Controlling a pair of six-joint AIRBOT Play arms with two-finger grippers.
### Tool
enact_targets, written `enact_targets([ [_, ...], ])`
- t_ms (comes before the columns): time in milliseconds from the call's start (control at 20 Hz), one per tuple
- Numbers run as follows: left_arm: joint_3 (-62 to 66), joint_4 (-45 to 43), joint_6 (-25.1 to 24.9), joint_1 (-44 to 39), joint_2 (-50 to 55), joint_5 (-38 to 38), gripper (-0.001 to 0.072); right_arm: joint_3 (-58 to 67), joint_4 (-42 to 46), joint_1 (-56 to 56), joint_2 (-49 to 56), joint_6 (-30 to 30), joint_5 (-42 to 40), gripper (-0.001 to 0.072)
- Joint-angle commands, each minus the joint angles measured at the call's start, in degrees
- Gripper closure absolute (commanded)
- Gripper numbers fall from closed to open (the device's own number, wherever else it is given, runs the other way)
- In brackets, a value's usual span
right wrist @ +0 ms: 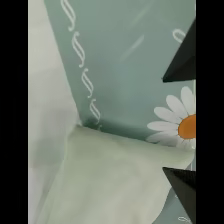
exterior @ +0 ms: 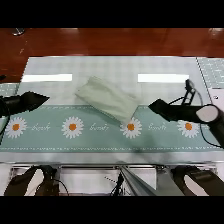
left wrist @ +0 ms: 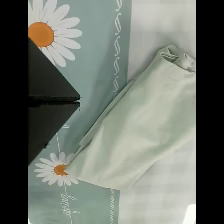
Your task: Fold the shirts.
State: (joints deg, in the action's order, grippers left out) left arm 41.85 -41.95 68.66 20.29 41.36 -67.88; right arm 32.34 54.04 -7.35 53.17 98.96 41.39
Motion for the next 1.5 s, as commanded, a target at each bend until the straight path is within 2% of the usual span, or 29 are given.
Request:
enact_targets([
  [0,0.0,0.0,0.0,0.0,0.0,0.4,0.0684,-0.9,-12.7,-3.8,10.6,-7.8,-5.3,0.0096],
  [300,0.0,0.0,-0.1,0.0,0.0,0.4,0.0684,10.4,-22.6,-5.4,27.4,-17.7,5.4,0.0096],
  [500,0.0,0.0,-0.1,0.0,0.0,1.2,0.0684,13.9,-23.2,-9.3,33.3,-17.7,4.8,0.0098],
  [550,0.0,0.0,-0.1,0.0,0.0,1.4,0.0683,15.3,-23.2,-9.3,34.6,-17.7,4.8,0.014],
  [600,0.0,0.0,-0.1,0.0,0.0,1.4,0.0684,16.5,-23.1,-9.3,35.5,-17.8,4.7,0.0282],
  [650,0.0,0.0,-0.1,0.0,0.0,1.4,0.0684,18.1,-23.4,-9.3,36.1,-19.1,4.7,0.0551],
  [700,0.0,0.0,-0.1,0.0,0.0,1.4,0.0684,19.7,-24.2,-9.3,36.3,-21.9,4.9,0.0681],
  [800,0.0,0.0,-0.1,0.0,0.0,1.5,0.0684,25.7,-23.5,-9.3,36.2,-24.1,7.6,0.0682],
  [1000,0.0,-0.1,-0.1,0.0,0.0,1.5,0.0684,44.1,-20.7,-9.3,36.2,-24.0,16.2,0.0682],
  [1100,-0.5,-0.1,-0.1,0.0,0.0,1.7,0.0684,54.1,-16.2,-9.3,36.3,-21.1,19.8,0.0683],
  [1300,-3.1,0.0,-0.1,0.0,0.0,1.8,0.0684,71.7,-1.4,-9.0,36.2,-13.4,29.5,0.0682],
  [1450,-6.1,0.0,0.0,0.0,0.0,1.8,0.0684,81.5,6.1,-6.1,36.2,-10.1,37.3,0.0682],
])
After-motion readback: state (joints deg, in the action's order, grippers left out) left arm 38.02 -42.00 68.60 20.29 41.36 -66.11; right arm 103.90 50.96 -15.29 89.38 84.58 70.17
